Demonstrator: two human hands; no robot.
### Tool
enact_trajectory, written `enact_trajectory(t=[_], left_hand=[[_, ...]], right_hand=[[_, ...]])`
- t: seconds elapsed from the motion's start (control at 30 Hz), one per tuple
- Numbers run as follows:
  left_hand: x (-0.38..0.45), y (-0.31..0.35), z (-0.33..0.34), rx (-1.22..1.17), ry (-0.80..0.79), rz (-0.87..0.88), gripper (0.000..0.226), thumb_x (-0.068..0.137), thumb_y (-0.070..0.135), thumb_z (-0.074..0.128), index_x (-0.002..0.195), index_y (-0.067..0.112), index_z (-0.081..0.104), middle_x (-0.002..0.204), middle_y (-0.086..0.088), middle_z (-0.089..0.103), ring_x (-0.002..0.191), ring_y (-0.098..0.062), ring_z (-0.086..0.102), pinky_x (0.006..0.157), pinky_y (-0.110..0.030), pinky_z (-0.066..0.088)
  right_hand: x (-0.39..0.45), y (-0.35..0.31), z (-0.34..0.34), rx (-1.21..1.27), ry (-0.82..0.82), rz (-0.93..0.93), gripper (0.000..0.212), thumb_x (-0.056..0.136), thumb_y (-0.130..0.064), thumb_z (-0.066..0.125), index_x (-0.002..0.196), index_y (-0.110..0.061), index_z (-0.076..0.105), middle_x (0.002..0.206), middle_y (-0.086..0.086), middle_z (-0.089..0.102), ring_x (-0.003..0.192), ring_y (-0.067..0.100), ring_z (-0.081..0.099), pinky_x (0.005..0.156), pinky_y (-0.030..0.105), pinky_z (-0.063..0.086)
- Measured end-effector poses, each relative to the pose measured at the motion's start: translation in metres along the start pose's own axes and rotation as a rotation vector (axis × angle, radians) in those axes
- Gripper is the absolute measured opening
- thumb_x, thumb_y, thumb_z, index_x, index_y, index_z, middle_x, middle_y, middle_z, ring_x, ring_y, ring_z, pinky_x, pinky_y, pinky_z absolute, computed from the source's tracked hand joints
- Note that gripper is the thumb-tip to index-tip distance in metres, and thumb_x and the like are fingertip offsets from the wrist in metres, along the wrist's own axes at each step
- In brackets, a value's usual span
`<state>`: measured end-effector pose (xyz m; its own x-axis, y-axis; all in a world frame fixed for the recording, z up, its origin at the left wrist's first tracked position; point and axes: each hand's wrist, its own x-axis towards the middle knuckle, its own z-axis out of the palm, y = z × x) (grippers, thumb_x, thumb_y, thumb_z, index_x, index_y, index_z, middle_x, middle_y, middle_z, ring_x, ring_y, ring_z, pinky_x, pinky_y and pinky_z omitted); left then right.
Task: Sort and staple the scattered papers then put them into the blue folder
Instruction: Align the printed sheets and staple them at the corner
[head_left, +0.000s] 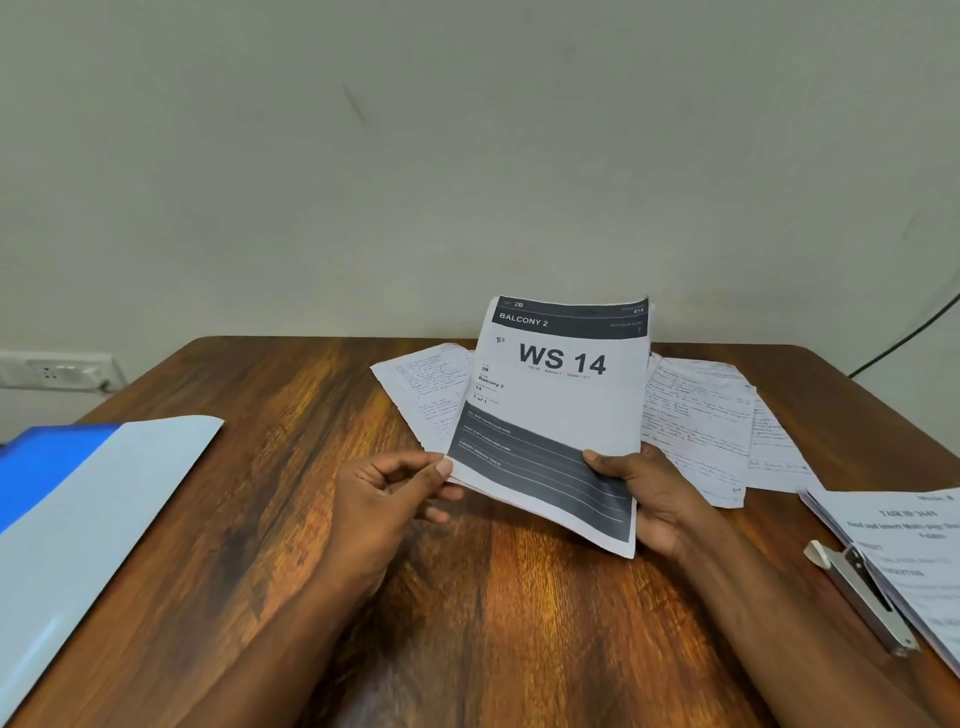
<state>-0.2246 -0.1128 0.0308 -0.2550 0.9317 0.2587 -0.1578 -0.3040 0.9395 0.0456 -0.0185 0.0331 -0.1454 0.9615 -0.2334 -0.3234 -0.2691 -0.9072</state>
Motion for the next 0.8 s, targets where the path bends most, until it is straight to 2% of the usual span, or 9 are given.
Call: enact_trajectory(t=[0.2, 0.33, 0.47, 0.57, 0.67, 0.73, 0.8], left_hand=[[0.004, -0.001, -0.003, -0.037, 0.005, -0.016, 0.021, 0.079, 0.001, 0.077, 0.100, -0.003, 0.077, 0.085, -0.028, 0.077, 0.071, -0.029, 0.079, 0.057, -0.028, 0.063], [0.006, -0.001, -0.005, -0.047, -0.013, -0.049, 0.020, 0.087, -0.009, 0.071, 0.105, -0.005, 0.075, 0.092, -0.031, 0.076, 0.070, -0.028, 0.078, 0.055, -0.028, 0.063], [0.008, 0.001, -0.010, -0.107, -0.050, -0.103, 0.041, 0.087, 0.013, 0.073, 0.128, 0.006, 0.067, 0.102, -0.028, 0.076, 0.065, -0.025, 0.075, 0.050, -0.028, 0.061], [0.010, -0.001, -0.009, -0.052, -0.035, -0.124, 0.047, 0.086, 0.019, 0.074, 0.131, 0.010, 0.065, 0.099, -0.020, 0.079, 0.066, -0.019, 0.074, 0.047, -0.024, 0.056], [0.009, -0.003, -0.007, 0.005, -0.045, -0.117, 0.043, 0.092, 0.009, 0.071, 0.133, 0.014, 0.061, 0.106, -0.014, 0.080, 0.088, -0.028, 0.079, 0.061, -0.031, 0.064], [0.009, -0.007, -0.008, 0.008, -0.052, -0.114, 0.041, 0.095, 0.003, 0.068, 0.134, 0.012, 0.060, 0.110, -0.012, 0.080, 0.097, -0.032, 0.078, 0.074, -0.036, 0.066], [0.009, -0.010, -0.009, 0.027, -0.051, -0.121, 0.043, 0.096, 0.000, 0.067, 0.136, 0.014, 0.059, 0.111, -0.013, 0.079, 0.099, -0.034, 0.078, 0.079, -0.040, 0.066]], right_hand=[[0.003, 0.002, 0.000, 0.000, 0.001, -0.003, 0.043, 0.084, 0.007, 0.075, 0.125, 0.001, 0.066, 0.113, 0.021, 0.076, 0.099, 0.036, 0.073, 0.071, 0.039, 0.062], [0.005, 0.002, -0.001, -0.019, -0.001, -0.011, 0.044, 0.084, 0.006, 0.075, 0.126, 0.000, 0.066, 0.114, 0.020, 0.076, 0.104, 0.038, 0.072, 0.077, 0.041, 0.061], [0.004, 0.003, 0.000, -0.073, -0.020, -0.026, 0.039, 0.087, 0.005, 0.074, 0.124, -0.002, 0.067, 0.114, 0.019, 0.076, 0.106, 0.037, 0.072, 0.088, 0.045, 0.059], [0.000, 0.004, 0.001, -0.173, -0.084, -0.021, 0.041, 0.087, 0.002, 0.075, 0.127, -0.004, 0.067, 0.118, 0.017, 0.076, 0.112, 0.036, 0.071, 0.102, 0.050, 0.055], [-0.007, 0.003, 0.004, -0.262, -0.182, 0.017, 0.039, 0.088, -0.001, 0.076, 0.126, -0.007, 0.068, 0.117, 0.013, 0.077, 0.114, 0.034, 0.070, 0.104, 0.049, 0.054], [-0.012, 0.001, 0.007, -0.302, -0.221, 0.037, 0.037, 0.089, -0.004, 0.076, 0.124, -0.009, 0.068, 0.114, 0.011, 0.078, 0.111, 0.031, 0.072, 0.098, 0.044, 0.057], [-0.016, 0.000, 0.010, -0.321, -0.243, 0.037, 0.036, 0.088, -0.004, 0.077, 0.123, -0.011, 0.067, 0.111, 0.008, 0.079, 0.107, 0.027, 0.073, 0.092, 0.039, 0.059]])
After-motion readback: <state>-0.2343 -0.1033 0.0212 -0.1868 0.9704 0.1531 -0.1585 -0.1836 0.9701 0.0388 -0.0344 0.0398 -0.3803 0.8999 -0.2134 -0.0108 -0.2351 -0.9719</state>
